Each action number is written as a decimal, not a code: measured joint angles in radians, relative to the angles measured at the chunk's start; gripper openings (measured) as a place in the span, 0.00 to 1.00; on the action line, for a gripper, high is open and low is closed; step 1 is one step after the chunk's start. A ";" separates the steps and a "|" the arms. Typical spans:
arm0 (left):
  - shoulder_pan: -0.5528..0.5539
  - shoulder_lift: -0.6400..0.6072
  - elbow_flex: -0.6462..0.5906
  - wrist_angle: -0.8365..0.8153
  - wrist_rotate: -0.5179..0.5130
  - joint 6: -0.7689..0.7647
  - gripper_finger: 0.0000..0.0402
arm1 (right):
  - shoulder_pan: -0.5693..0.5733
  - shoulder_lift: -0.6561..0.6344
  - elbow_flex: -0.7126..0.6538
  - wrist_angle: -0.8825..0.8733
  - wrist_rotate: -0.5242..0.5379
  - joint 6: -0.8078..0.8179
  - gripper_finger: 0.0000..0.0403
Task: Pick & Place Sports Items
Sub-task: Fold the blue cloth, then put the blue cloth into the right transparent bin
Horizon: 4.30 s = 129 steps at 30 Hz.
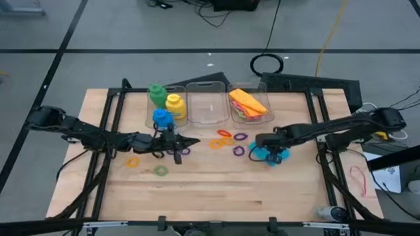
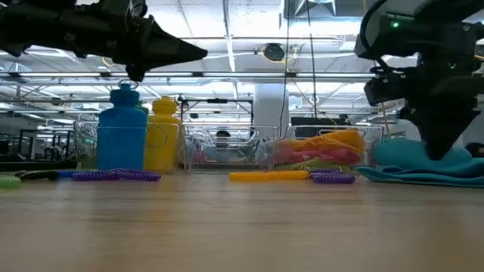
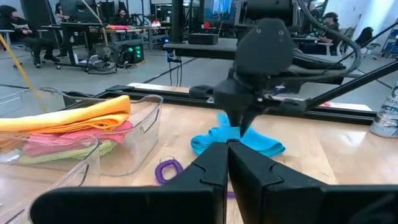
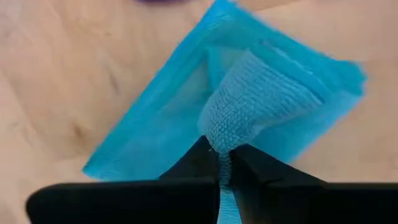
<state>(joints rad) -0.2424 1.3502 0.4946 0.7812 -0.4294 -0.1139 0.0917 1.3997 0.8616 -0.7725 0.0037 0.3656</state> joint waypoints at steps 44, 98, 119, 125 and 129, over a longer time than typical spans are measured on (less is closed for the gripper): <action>0.000 0.000 0.000 -0.023 0.000 0.004 0.04 | 0.002 -0.326 -0.006 -0.227 0.021 -0.183 0.50; 0.000 0.000 0.000 -0.022 0.000 0.002 0.04 | -0.047 -0.445 -0.232 0.257 -0.182 -0.101 0.50; 0.000 0.000 0.000 -0.022 0.000 0.000 0.04 | -0.327 -0.332 -0.459 0.417 -0.327 -0.044 0.76; 0.000 0.000 0.000 -0.022 0.000 0.001 0.04 | -0.308 -0.316 -0.486 0.463 -0.325 0.006 0.77; 0.000 0.000 0.000 -0.022 0.000 0.001 0.04 | -0.275 -0.312 -0.490 0.470 -0.314 0.015 0.74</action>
<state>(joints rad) -0.2420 1.3502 0.4950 0.7593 -0.4294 -0.1131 -0.1836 1.0882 0.3717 -0.3029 -0.3104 0.3806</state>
